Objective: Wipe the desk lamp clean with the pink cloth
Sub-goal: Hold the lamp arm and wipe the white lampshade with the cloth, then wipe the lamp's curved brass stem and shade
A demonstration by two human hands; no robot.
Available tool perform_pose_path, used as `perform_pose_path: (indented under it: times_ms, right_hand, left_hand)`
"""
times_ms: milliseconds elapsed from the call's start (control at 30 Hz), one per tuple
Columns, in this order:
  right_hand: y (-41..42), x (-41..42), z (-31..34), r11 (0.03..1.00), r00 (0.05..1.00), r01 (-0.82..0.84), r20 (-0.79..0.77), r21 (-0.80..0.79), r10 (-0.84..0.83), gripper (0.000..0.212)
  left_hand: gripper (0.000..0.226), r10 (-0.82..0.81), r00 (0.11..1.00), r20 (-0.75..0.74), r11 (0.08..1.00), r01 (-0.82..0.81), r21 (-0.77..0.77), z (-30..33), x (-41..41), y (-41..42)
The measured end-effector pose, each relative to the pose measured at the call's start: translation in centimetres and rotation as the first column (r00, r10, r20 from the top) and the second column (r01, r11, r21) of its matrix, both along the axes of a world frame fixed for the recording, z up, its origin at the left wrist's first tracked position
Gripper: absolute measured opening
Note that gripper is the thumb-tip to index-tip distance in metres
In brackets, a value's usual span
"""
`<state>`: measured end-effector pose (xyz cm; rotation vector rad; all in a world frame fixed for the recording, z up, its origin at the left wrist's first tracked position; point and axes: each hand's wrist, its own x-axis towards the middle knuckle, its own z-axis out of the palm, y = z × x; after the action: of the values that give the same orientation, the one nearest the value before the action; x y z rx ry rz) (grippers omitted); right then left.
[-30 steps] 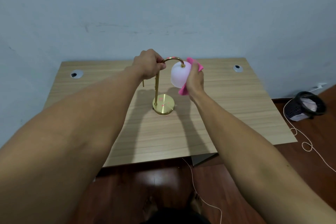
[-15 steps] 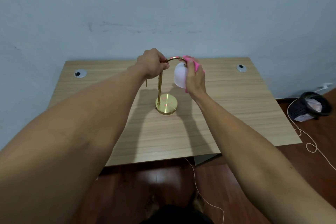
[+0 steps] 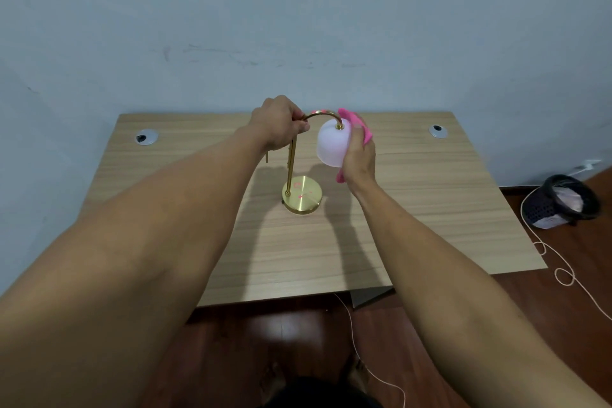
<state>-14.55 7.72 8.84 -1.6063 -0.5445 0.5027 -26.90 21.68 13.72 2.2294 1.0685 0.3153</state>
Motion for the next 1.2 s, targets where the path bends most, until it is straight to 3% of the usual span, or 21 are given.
perform_pose_path:
  times_ms: [100,200,300,367,467,600,700,767,833,867,900,933,967,1033,1067,1133,1167,1200]
  right_hand:
    - [-0.8,0.9,-0.3,0.983,0.967,0.065,-0.233,-0.169,-0.104,0.043]
    - [-1.3,1.5,0.5,0.975,0.904,0.134,-0.380,-0.178,-0.194,0.043]
    - [-1.1,1.4,3.5,0.970,0.855,0.235,-0.463,-0.060,-0.236,0.037]
    - [-0.6,1.1,5.1,0.970,0.902,0.228,-0.393,0.082,-0.179,0.043]
    - [0.1,0.0,6.9,0.977,0.961,0.119,-0.269,0.175,-0.069,0.049]
    - [1.3,-2.1,7.4,0.996,0.990,-0.080,-0.112,0.045,0.084,0.054]
    - [2.4,-4.2,6.1,0.984,0.974,-0.127,0.174,-0.126,0.148,0.057]
    - [2.5,-4.9,4.6,0.960,0.870,-0.171,0.423,-0.220,0.252,0.052]
    - [2.4,-4.4,2.9,0.913,0.598,-0.161,0.699,-0.374,0.392,0.049]
    - [1.9,-4.1,2.7,0.895,0.466,-0.153,0.768,-0.420,0.440,0.050]
    - [1.8,-3.4,2.0,0.894,0.392,-0.150,0.804,-0.423,0.446,0.051]
    - [1.6,-3.1,1.7,0.904,0.401,-0.150,0.811,-0.401,0.426,0.050]
    - [1.7,-2.9,1.6,0.931,0.513,-0.154,0.779,-0.331,0.362,0.048]
    - [2.1,-3.1,2.4,0.982,0.808,-0.127,0.560,-0.137,0.183,0.046]
    - [2.3,-3.5,2.9,0.991,0.874,-0.092,0.470,-0.099,0.128,0.047]
    - [2.5,-4.3,3.2,0.985,0.860,-0.086,0.489,-0.147,0.148,0.049]
    - [2.3,-4.5,2.8,0.973,0.776,-0.112,0.593,-0.202,0.213,0.050]
    - [2.0,-4.5,2.2,0.956,0.617,-0.128,0.733,-0.266,0.286,0.050]
  left_hand:
    - [0.021,0.012,1.000,-0.005,0.999,-0.012,-0.037,0.1,-0.1,0.1]
    - [0.024,-0.018,1.000,0.018,0.995,0.020,-0.101,0.5,-0.6,0.3]
    - [0.074,-0.006,0.995,0.099,0.986,0.022,-0.166,0.8,-2.4,0.1]
    - [0.098,0.062,0.987,0.151,0.983,-0.035,-0.180,-0.1,-4.1,0.3]
    - [0.096,0.180,0.969,0.169,0.955,-0.131,-0.265,-2.3,-6.3,0.8]
    - [0.059,0.223,0.964,0.144,0.921,-0.160,-0.354,-5.1,-6.9,0.5]
    - [0.030,0.280,0.938,0.202,0.905,-0.187,-0.382,-6.1,-6.2,-0.3]
    - [0.018,0.319,0.921,0.222,0.902,-0.223,-0.370,-6.4,-6.0,-0.4]
    - [0.013,0.330,0.916,0.228,0.905,-0.238,-0.352,-6.5,-6.0,-0.5]
    - [0.013,0.330,0.916,0.228,0.908,-0.242,-0.341,-6.5,-6.1,-0.4]
    - [0.013,0.325,0.918,0.228,0.912,-0.241,-0.331,-6.7,-6.1,-0.3]
    - [0.014,0.320,0.922,0.220,0.916,-0.241,-0.322,-6.7,-6.1,-0.3]
    - [0.014,0.313,0.927,0.209,0.919,-0.241,-0.311,-6.7,-6.0,-0.3]
    - [0.013,0.316,0.929,0.192,0.919,-0.250,-0.305,-6.6,-5.8,-0.2]
    - [0.013,0.320,0.929,0.184,0.919,-0.256,-0.301,-6.5,-5.8,-0.3]
    - [0.013,0.312,0.935,0.166,0.925,-0.259,-0.280,-6.3,-5.8,-0.4]
    - [0.013,0.308,0.938,0.160,0.927,-0.258,-0.273,-6.2,-5.8,-0.4]
    - [0.012,0.305,0.939,0.158,0.928,-0.256,-0.271,-6.2,-5.8,-0.5]
